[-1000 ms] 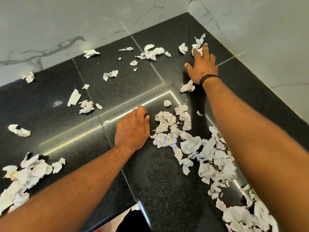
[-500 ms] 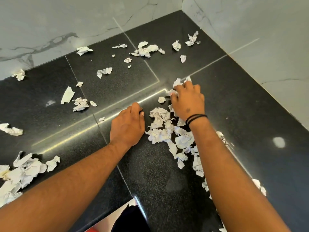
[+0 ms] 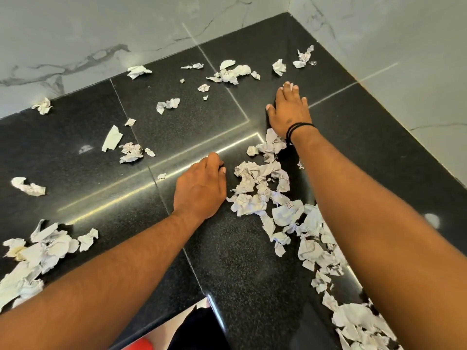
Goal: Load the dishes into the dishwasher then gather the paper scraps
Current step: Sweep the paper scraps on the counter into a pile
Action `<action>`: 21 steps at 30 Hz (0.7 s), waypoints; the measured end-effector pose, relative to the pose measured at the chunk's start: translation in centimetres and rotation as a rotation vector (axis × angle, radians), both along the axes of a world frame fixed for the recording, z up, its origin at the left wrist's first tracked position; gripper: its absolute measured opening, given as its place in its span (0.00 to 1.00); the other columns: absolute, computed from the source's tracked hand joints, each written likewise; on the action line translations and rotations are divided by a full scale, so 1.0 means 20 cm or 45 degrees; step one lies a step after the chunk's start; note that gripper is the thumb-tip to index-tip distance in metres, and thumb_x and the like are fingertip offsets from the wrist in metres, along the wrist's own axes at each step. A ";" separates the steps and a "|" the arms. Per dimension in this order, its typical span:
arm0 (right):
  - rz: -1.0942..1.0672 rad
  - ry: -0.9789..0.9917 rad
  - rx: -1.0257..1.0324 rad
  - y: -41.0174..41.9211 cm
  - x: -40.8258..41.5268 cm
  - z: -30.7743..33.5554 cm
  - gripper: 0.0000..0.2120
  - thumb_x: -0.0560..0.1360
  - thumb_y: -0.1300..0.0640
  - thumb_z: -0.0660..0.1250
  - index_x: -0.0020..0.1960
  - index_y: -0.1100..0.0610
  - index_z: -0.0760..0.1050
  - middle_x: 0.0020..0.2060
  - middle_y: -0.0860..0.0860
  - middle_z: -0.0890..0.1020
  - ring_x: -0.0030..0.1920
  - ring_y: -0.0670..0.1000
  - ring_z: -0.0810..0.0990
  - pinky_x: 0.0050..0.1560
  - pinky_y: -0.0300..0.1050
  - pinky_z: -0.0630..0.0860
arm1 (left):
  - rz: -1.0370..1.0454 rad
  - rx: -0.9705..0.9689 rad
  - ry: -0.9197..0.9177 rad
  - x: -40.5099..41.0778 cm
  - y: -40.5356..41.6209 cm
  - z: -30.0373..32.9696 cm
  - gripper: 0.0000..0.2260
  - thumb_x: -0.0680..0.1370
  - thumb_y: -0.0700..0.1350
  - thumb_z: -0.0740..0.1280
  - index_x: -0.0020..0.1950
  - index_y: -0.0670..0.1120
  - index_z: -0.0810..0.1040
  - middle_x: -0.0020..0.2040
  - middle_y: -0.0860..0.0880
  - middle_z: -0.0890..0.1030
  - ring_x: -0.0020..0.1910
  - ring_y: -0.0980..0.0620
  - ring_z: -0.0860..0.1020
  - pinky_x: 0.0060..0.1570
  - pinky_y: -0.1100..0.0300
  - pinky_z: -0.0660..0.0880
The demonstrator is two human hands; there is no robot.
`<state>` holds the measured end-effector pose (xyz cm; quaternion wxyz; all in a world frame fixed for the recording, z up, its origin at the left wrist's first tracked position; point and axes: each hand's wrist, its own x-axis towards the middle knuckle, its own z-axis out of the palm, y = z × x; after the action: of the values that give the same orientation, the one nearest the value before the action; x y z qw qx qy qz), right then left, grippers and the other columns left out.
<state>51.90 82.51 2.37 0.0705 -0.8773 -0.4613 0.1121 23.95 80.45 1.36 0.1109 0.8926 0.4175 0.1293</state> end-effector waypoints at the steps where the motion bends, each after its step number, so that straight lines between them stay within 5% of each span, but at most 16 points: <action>1: 0.002 0.016 0.008 0.00 -0.02 -0.01 0.29 0.84 0.48 0.52 0.79 0.64 0.56 0.80 0.59 0.53 0.80 0.59 0.49 0.78 0.61 0.52 | 0.000 -0.003 -0.002 0.00 0.00 0.00 0.06 0.84 0.50 0.59 0.52 0.48 0.69 0.41 0.51 0.78 0.36 0.51 0.74 0.33 0.57 0.65; 6: 0.108 0.040 0.107 -0.20 -0.30 0.00 0.25 0.84 0.49 0.53 0.74 0.62 0.65 0.77 0.59 0.62 0.78 0.60 0.57 0.77 0.61 0.58 | 0.010 -0.023 0.012 0.00 0.00 0.00 0.06 0.84 0.50 0.58 0.52 0.48 0.69 0.41 0.52 0.77 0.37 0.51 0.73 0.35 0.57 0.65; 11: 0.091 -0.079 0.353 -0.33 -0.46 0.08 0.16 0.81 0.48 0.59 0.56 0.57 0.79 0.58 0.55 0.74 0.57 0.53 0.70 0.57 0.49 0.73 | 0.004 -0.041 0.013 0.01 0.00 0.00 0.06 0.84 0.50 0.58 0.50 0.49 0.66 0.39 0.53 0.75 0.37 0.49 0.74 0.34 0.54 0.69; 13: 0.007 -0.149 0.452 -0.24 -0.40 0.10 0.15 0.80 0.49 0.62 0.59 0.58 0.77 0.62 0.56 0.72 0.59 0.54 0.70 0.57 0.50 0.75 | -0.001 -0.037 0.012 0.00 0.00 -0.01 0.06 0.84 0.50 0.58 0.50 0.49 0.66 0.39 0.53 0.75 0.36 0.49 0.74 0.34 0.53 0.71; 16: -0.020 -0.132 0.371 -0.04 -0.19 0.09 0.27 0.78 0.52 0.66 0.74 0.59 0.67 0.78 0.58 0.59 0.76 0.63 0.60 0.70 0.58 0.69 | -0.001 -0.025 0.008 0.00 0.00 -0.01 0.07 0.84 0.50 0.59 0.49 0.50 0.65 0.38 0.54 0.73 0.35 0.50 0.72 0.32 0.55 0.68; 21: 0.045 -0.067 0.037 0.23 0.08 0.06 0.32 0.82 0.51 0.61 0.81 0.59 0.51 0.81 0.54 0.45 0.80 0.61 0.46 0.75 0.65 0.60 | 0.005 -0.022 -0.013 0.00 0.00 -0.02 0.06 0.83 0.50 0.60 0.49 0.51 0.65 0.38 0.54 0.74 0.35 0.52 0.73 0.32 0.57 0.66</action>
<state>53.58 87.14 3.51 0.0690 -0.8704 -0.4802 0.0837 23.93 80.55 1.03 0.1205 0.8901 0.4198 0.1304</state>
